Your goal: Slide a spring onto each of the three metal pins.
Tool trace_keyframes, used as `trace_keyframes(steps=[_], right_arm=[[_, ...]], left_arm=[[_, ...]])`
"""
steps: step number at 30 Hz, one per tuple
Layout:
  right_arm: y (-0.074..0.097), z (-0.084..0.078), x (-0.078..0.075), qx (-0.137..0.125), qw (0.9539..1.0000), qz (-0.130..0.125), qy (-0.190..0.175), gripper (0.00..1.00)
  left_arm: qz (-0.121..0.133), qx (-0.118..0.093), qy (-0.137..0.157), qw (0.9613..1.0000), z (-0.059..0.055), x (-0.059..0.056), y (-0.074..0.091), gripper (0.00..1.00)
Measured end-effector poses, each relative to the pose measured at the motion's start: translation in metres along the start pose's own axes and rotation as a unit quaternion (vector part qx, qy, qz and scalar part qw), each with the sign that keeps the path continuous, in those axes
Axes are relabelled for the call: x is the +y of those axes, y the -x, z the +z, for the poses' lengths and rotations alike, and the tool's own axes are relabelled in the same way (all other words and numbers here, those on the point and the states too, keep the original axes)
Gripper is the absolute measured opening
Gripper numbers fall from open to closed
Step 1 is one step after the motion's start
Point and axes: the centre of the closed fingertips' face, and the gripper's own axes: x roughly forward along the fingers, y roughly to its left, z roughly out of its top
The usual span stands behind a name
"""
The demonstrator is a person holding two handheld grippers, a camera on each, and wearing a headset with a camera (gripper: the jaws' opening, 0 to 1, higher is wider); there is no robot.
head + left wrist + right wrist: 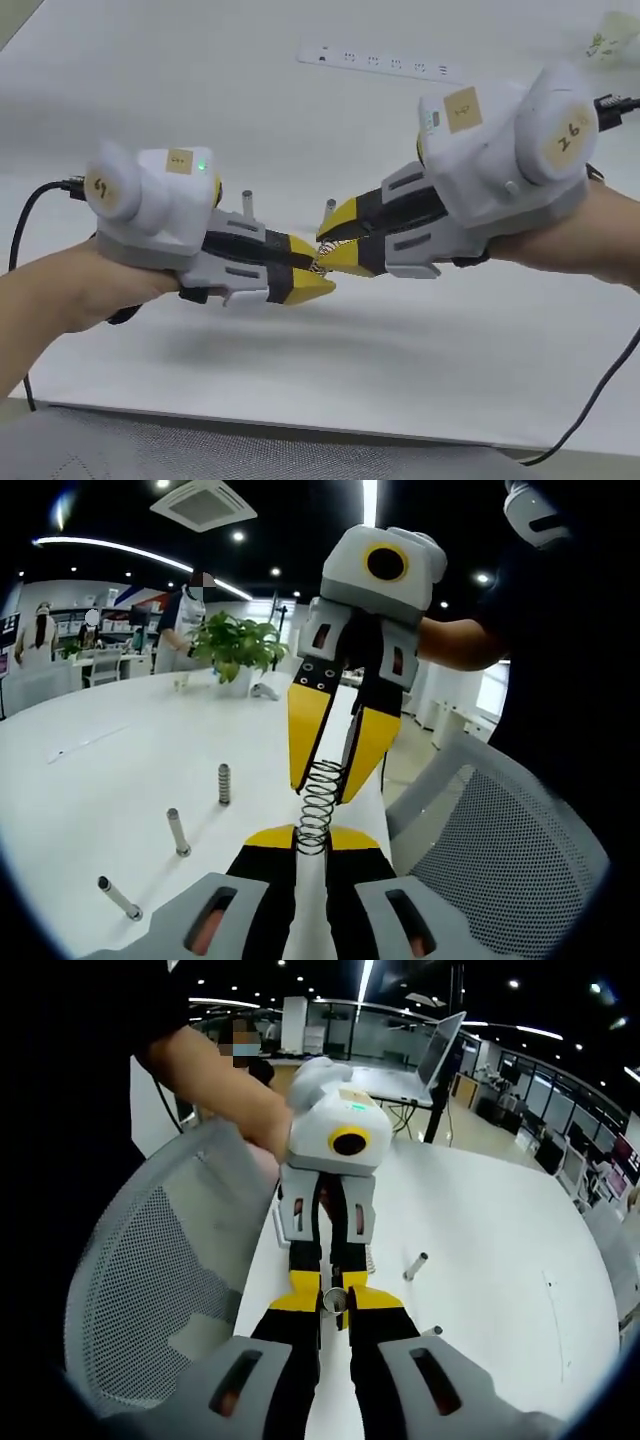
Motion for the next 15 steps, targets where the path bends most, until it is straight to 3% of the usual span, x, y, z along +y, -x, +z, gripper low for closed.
trace_keyframes(steps=[10, 13, 15], right_arm=[[-0.003, 0.009, -0.003, -0.056, 0.9978, -0.018, -0.03, 0.07], [-0.002, 0.016, -0.004, -0.097, 0.9929, -0.024, -0.064, 0.07], [-0.001, 0.015, -0.006, -0.102, 0.9924, -0.031, -0.062, 0.07]], left_arm=[[0.001, -0.002, -0.002, 1.0, 0.003, 0.001, 0.002, 0.02], [0.0, -0.005, -0.004, 1.0, 0.006, 0.0, 0.002, 0.02], [-0.001, -0.007, -0.005, 1.0, 0.008, 0.0, 0.001, 0.02]])
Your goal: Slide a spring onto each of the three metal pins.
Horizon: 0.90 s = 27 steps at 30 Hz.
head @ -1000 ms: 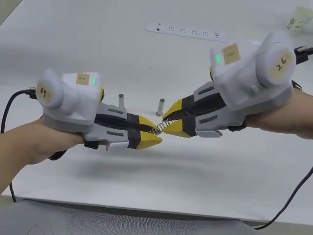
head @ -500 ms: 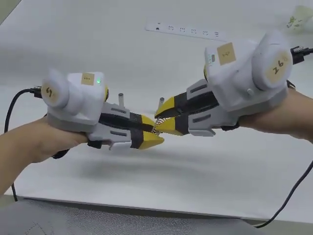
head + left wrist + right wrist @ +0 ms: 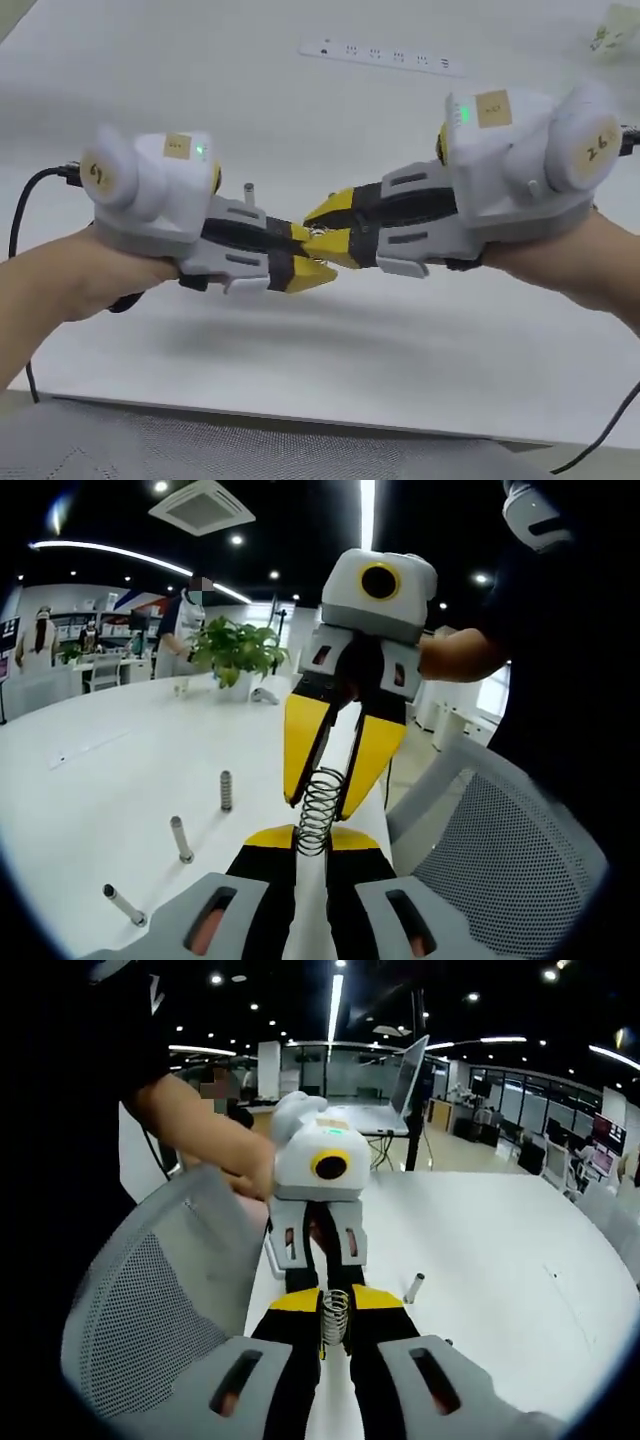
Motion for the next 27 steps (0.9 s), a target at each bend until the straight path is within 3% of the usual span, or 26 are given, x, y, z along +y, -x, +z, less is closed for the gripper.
trace_keyframes(steps=[2, 10, 16, 27], right_arm=[[-0.0001, -0.0025, 0.0004, 0.009, 0.9999, -0.002, 0.014, 0.07], [0.0008, -0.0034, 0.001, 0.005, 0.9997, -0.003, 0.023, 0.06], [0.0012, 0.0001, 0.0002, 0.008, 0.9991, -0.003, 0.041, 0.06], [0.003, 0.0002, -0.0051, 0.005, 0.9992, -0.015, 0.038, 0.06]], left_arm=[[0.0, 0.007, -0.004, 1.0, -0.0023, -0.0005, -0.0013, 0.02], [0.001, 0.007, 0.007, 1.0, -0.0046, -0.0004, -0.0013, 0.02], [0.003, -0.001, 0.02, 0.9998, -0.0014, -0.0011, -0.0022, 0.03], [0.012, -0.003, 0.031, 0.9994, -0.0004, 0.0027, 0.0009, 0.08]])
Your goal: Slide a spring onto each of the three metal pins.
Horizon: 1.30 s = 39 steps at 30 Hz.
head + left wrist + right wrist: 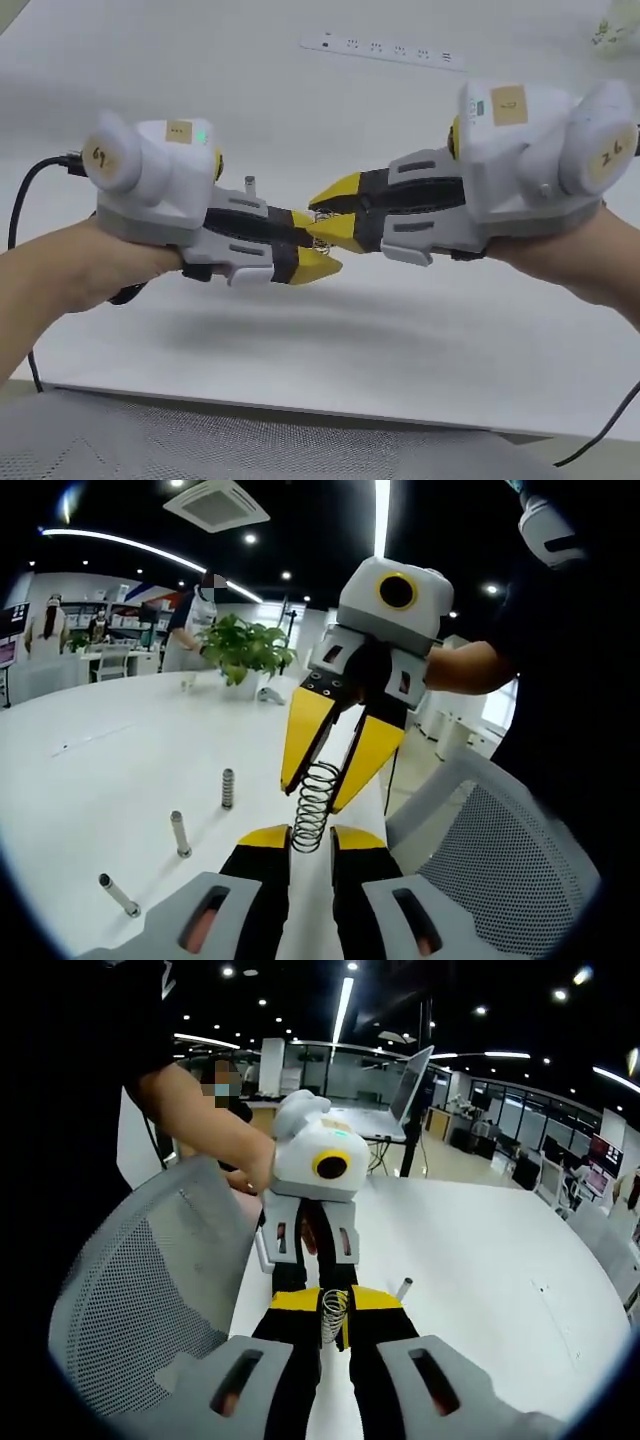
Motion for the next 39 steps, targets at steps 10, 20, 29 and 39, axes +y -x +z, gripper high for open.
trace_keyframes(steps=[10, 20, 29, 39], right_arm=[[0.003, 0.001, -0.004, -0.006, 0.9999, -0.009, -0.004, 0.06], [0.003, -0.003, -0.007, -0.007, 0.9998, -0.015, -0.008, 0.06], [0.004, -0.007, -0.011, -0.005, 0.9996, -0.023, -0.012, 0.06], [0.008, -0.011, -0.015, -0.003, 0.9994, -0.032, -0.015, 0.06]], left_arm=[[0.013, 0.002, 0.009, 0.9999, -0.002, 0.005, 0.003, 0.13], [0.051, 0.001, 0.016, 0.9986, -0.004, 0.02, 0.021, 0.28], [0.093, 0.004, 0.033, 0.9952, -0.014, 0.033, 0.044, 0.39], [0.142, 0.005, 0.035, 0.9892, -0.021, 0.051, 0.068, 0.64]])
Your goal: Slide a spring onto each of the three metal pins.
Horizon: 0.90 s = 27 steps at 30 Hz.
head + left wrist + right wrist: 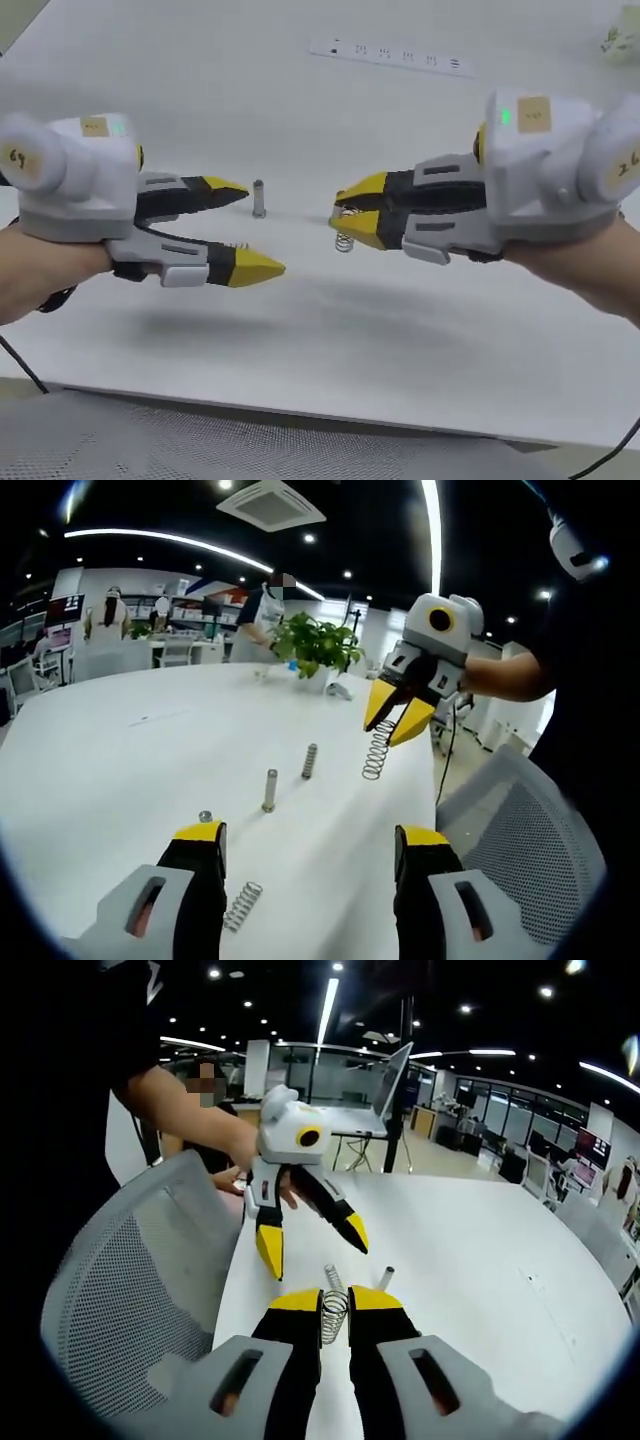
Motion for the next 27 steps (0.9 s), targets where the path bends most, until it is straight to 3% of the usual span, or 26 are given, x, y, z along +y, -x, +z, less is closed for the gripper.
trace_keyframes(steps=[6, 13, 22, 27], right_arm=[[0.001, -0.007, -0.005, 0.004, 0.9999, -0.01, -0.003, 0.06], [0.0, -0.016, -0.011, 0.006, 0.9996, -0.027, -0.011, 0.07], [-0.001, -0.018, -0.016, 0.001, 0.9992, -0.036, -0.02, 0.07], [-0.002, -0.02, -0.019, 0.004, 0.9989, -0.042, -0.019, 0.07]], left_arm=[[0.03, -0.002, -0.004, 0.9995, -0.004, 0.012, 0.012, 0.69], [0.06, -0.008, 0.011, 0.9981, -0.009, 0.025, 0.027, 0.85], [0.071, -0.009, 0.022, 0.9972, -0.013, 0.03, 0.034, 0.98], [0.07, -0.007, 0.024, 0.9972, -0.015, 0.03, 0.035, 0.98]])
